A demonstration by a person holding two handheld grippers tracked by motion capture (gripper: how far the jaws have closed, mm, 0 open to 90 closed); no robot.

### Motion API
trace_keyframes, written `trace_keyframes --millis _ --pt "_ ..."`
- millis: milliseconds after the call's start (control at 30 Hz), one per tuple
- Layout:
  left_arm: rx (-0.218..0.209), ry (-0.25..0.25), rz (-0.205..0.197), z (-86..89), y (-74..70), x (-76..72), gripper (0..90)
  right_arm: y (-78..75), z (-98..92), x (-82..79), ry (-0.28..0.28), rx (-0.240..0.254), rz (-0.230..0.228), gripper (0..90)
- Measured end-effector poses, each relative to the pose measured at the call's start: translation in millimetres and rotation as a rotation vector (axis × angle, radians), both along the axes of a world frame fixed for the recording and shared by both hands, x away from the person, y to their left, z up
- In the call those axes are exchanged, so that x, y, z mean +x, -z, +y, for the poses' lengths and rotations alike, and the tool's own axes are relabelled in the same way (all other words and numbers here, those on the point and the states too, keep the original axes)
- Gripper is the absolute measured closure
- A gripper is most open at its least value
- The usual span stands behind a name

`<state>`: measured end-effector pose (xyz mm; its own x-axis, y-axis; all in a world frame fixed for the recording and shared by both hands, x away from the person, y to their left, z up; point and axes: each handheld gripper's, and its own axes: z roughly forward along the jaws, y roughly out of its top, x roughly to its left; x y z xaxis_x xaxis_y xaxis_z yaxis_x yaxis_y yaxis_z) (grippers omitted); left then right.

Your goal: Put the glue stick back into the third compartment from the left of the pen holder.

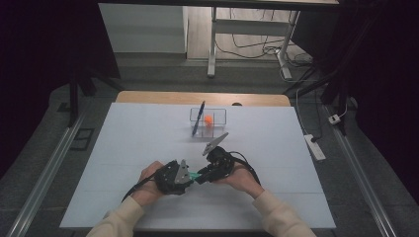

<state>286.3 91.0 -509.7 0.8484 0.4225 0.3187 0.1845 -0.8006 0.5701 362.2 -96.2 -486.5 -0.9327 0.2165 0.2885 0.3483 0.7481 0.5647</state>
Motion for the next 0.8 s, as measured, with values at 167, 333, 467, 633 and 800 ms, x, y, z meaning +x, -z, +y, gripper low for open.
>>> trace_keyframes --millis 167,333,467,633,800 --pt "0.011 0.033 0.023 1.4 0.8 -0.3 58.9 -4.0 -1.7 -0.6 0.007 0.042 -0.019 63.3" --pt "-0.026 0.031 0.042 3.5 -2.3 0.1 65.6 -11.7 -6.7 0.7 0.066 0.120 -0.069 56.9" --pt "-0.050 -0.008 0.048 8.3 -2.7 2.9 65.8 -16.4 -10.5 0.5 0.111 0.173 -0.128 52.2" --pt "-0.098 -0.055 0.041 15.5 -6.2 6.2 65.7 -23.3 -17.0 -0.3 0.162 0.236 -0.208 44.4" --pt "-0.173 -0.126 0.048 26.2 -9.3 10.6 65.7 -24.6 -21.8 -1.1 0.193 0.270 -0.251 38.7"
